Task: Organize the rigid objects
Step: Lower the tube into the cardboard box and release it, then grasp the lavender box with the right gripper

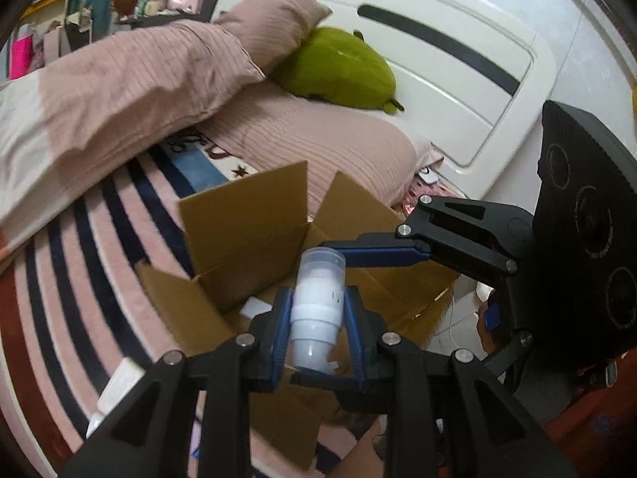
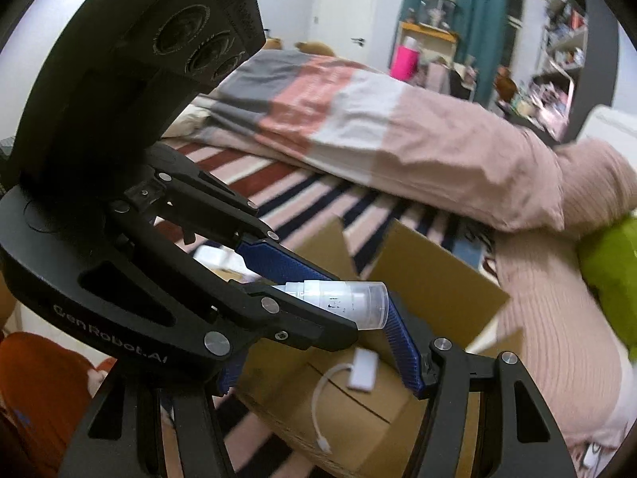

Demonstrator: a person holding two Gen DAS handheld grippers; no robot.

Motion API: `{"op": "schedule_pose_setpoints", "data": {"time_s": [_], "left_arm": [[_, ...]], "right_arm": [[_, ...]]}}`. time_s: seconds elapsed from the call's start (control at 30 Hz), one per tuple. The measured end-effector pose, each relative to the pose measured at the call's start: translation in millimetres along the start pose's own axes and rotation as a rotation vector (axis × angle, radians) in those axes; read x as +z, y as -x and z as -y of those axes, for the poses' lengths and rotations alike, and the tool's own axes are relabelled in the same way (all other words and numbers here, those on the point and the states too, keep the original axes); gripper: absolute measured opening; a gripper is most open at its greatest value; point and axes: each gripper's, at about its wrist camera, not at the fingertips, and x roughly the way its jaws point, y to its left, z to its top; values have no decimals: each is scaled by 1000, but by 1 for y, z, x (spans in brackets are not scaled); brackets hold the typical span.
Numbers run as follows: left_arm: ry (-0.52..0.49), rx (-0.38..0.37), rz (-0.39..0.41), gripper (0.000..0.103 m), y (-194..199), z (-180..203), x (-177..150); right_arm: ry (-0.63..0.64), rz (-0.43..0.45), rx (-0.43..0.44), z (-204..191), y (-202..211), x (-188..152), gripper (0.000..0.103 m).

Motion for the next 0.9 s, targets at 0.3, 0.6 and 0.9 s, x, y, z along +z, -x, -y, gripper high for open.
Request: {"op": "schedule_pose_setpoints", "data": {"time_s": [0.3, 0.6, 0.9], "left_arm": [[59, 87, 30, 87, 4, -15, 3], [112, 205, 126, 88, 78, -42, -29], [228, 418, 172, 88, 140, -88, -107]], "right_arm": [[-55, -19, -59, 25, 1, -16, 82], [-41, 8, -3, 8, 5, -4, 82], [88, 42, 74, -66, -8, 23, 82]]}}
